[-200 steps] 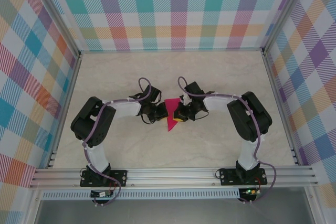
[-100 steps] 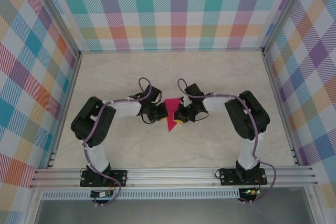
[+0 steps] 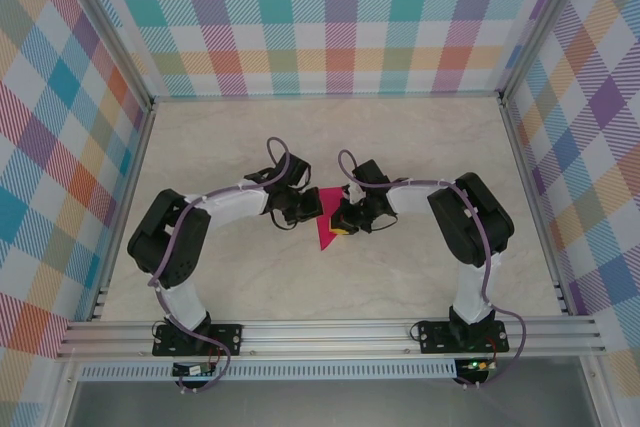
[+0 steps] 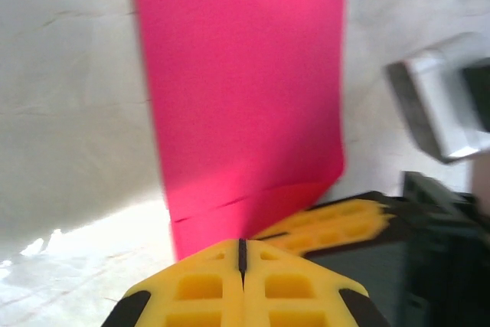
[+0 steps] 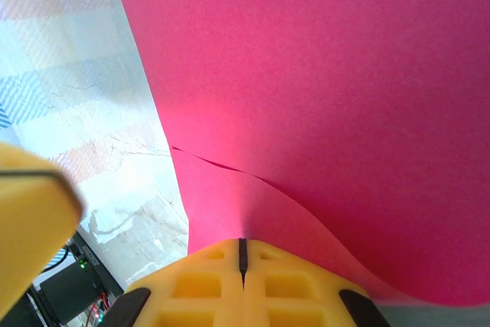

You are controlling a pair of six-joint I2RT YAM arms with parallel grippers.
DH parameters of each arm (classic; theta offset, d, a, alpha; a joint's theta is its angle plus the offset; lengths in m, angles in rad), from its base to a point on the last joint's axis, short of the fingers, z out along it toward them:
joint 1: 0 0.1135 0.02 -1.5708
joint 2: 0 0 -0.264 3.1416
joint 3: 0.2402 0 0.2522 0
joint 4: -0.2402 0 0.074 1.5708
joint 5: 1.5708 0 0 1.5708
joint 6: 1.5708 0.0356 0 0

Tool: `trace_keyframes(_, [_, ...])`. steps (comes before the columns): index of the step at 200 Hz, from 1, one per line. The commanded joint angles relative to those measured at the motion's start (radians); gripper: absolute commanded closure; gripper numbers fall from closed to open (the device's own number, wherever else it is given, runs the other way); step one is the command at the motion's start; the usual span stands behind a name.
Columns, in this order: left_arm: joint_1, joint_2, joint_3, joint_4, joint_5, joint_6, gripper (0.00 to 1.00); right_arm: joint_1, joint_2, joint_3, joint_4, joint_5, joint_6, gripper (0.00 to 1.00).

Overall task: Fold a paper plane with a square sheet of paper (pick it up from the middle)
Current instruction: Third fold the triangle at the center of the table.

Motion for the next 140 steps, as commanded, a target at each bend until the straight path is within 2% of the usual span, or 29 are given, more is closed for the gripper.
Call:
trace_keyframes(1, [-0.021,-0.016,-0.005,0.013,0.031,0.003,1.00,0.002,0.050,-0.026,-0.048,0.054,-0.021,1.00])
trace_keyframes(88, [-0.027,0.110,-0.043,-0.001,-0.010,-0.018,1.00,0.002,0.050,-0.019,-0.017,0.042,-0.013,1.00])
trace_keyframes(140, [-0.027,0.140,-0.072,-0.114,-0.094,0.030,1.00,-0.024,-0.012,-0.106,0.244,-0.033,-0.013,1.00])
